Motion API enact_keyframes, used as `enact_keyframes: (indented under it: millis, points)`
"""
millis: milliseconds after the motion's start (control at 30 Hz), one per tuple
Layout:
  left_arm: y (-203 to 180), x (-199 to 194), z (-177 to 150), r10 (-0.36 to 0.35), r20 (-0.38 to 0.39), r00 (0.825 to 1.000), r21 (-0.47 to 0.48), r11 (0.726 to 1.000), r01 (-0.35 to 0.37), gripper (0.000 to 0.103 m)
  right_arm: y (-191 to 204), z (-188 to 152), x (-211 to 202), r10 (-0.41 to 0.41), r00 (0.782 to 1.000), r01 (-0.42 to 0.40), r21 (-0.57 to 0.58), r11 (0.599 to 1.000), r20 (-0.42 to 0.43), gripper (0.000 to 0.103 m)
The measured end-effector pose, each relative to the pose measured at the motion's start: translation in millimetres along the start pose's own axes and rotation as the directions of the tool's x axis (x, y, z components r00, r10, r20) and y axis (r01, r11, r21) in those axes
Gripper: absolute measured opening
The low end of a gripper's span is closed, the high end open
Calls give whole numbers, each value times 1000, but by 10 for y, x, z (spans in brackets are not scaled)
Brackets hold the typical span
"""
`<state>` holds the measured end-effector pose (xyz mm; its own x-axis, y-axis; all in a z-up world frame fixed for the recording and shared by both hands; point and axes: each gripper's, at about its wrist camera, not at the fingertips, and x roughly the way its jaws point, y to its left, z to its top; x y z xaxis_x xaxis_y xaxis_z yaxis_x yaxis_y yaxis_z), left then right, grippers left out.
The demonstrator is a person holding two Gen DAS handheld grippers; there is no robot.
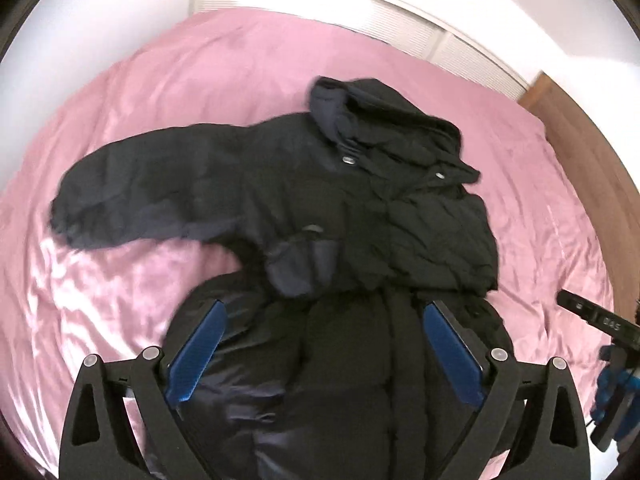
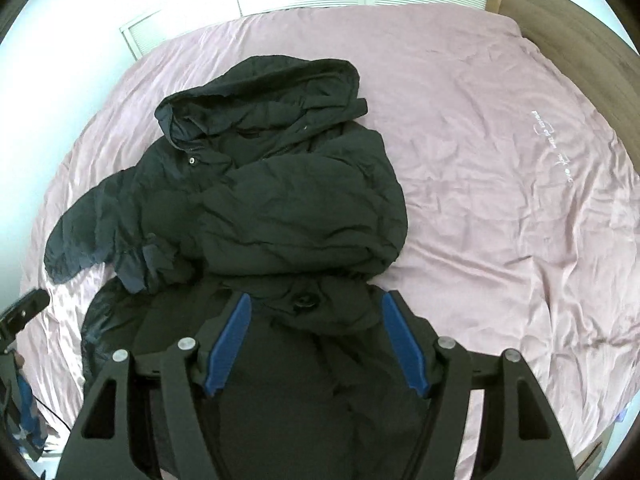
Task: Fold large clothes
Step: 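Grasp the other sleeve cuff of the jacket with the left gripper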
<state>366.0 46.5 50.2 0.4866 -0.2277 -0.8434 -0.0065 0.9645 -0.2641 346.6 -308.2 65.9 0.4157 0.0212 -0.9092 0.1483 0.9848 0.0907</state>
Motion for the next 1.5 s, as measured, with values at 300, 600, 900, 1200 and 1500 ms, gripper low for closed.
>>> enact_keyframes:
  millis: [300,600,900,1200,1500]
  points:
    - [1095,-155,-1,58,20,998,-212,976,-52,97,204,30,-218,-2,1000,2,9,1000,13,68]
    - [2492,155,156,70,23,997,-462,885,-52,97,371,-101,-167,-35,999,36,25,999,-29,68]
    - [3553,707,206,-13,42,999,-682,730,38,86,269,-302,-233,-107,992,111,68,991,-70,68]
    - [3916,1082,184,-70,86,994,-787,607,110,73,207,-404,-318,-165,982,173,77,982,-95,68]
    - [3999,1115,256,-110,145,983,-812,555,182,47,188,-425,-350,-173,980,181,78,980,-97,68]
